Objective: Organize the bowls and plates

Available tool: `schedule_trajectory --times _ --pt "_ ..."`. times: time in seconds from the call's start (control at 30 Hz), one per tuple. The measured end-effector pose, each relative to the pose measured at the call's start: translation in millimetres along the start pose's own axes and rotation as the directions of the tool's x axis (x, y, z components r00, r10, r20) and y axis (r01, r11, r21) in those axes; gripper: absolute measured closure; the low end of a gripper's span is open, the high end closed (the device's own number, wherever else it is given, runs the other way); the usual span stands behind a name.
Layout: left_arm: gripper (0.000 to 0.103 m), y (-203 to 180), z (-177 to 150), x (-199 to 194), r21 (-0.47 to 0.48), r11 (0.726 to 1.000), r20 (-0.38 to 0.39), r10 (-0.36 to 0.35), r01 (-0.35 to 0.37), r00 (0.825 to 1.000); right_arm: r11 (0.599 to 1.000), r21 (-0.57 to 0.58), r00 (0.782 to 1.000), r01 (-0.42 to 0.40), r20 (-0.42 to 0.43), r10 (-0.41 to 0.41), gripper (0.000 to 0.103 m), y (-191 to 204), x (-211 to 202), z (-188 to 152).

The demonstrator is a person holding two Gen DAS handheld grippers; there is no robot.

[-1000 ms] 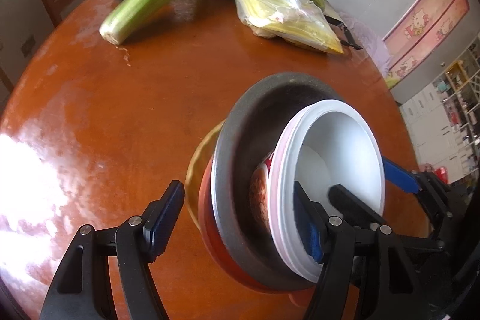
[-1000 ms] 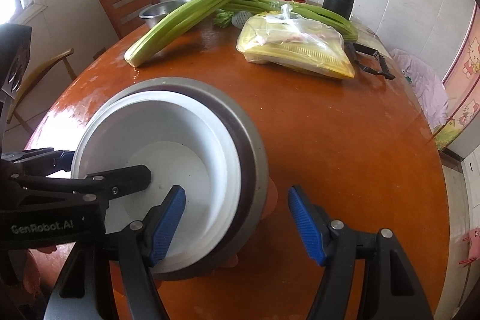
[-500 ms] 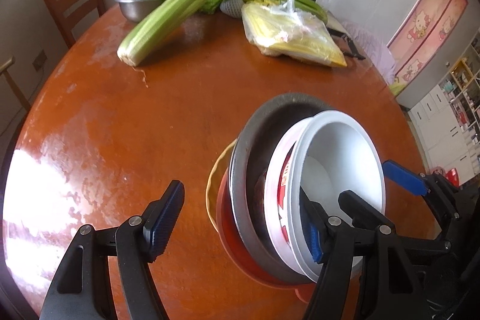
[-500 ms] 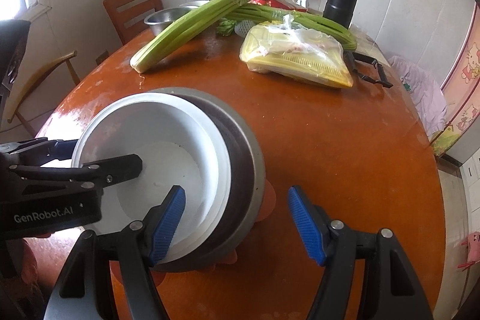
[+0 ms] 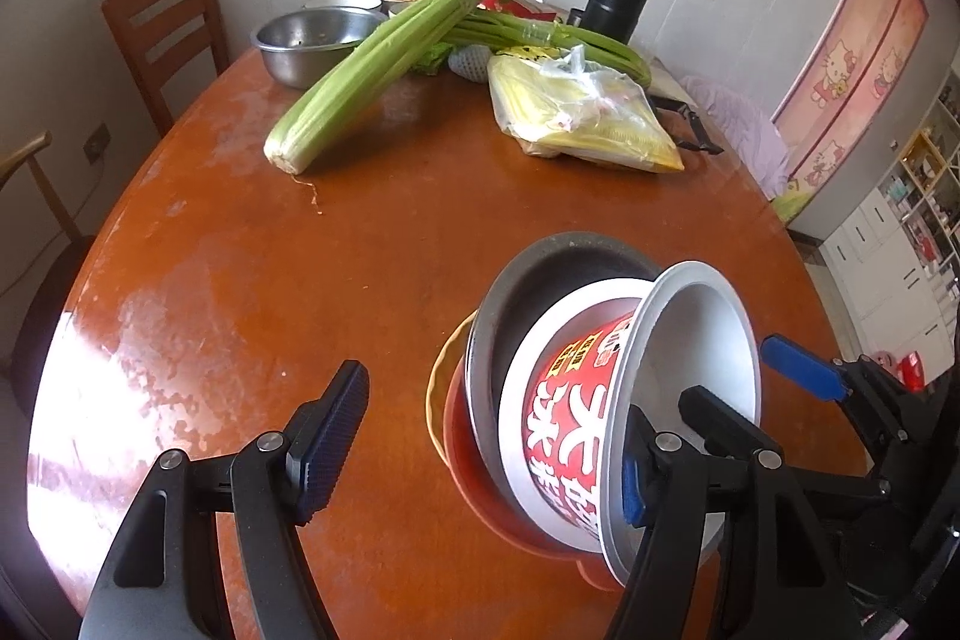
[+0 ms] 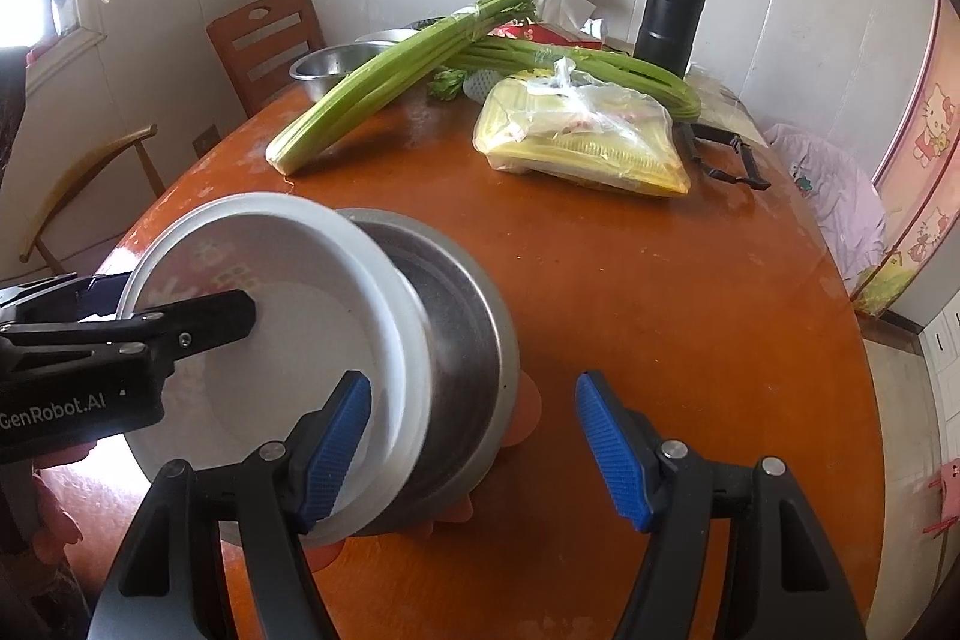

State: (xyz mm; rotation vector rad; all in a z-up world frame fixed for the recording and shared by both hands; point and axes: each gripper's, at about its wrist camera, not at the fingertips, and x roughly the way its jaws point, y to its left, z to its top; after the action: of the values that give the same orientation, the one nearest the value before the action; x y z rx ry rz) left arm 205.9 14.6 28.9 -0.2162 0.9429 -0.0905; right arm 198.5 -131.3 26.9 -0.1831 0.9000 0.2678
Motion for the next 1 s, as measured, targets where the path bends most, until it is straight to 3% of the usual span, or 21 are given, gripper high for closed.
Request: schedule_trajectory --times 0.6,1.0 --pt "0.032 -8 -6 -40 0.019 1.000 0.103 0.012 -0.014 0.995 1.000 0.021 0.998 -0.009 0.070 0.008 0.033 -3 -27 -3" --pt "0.032 -18 -53 -83 0.047 0.996 0.187 0.071 -0.081 0.980 0.999 0.024 0.989 -0.038 0.142 0.035 0.028 4 -65 -39"
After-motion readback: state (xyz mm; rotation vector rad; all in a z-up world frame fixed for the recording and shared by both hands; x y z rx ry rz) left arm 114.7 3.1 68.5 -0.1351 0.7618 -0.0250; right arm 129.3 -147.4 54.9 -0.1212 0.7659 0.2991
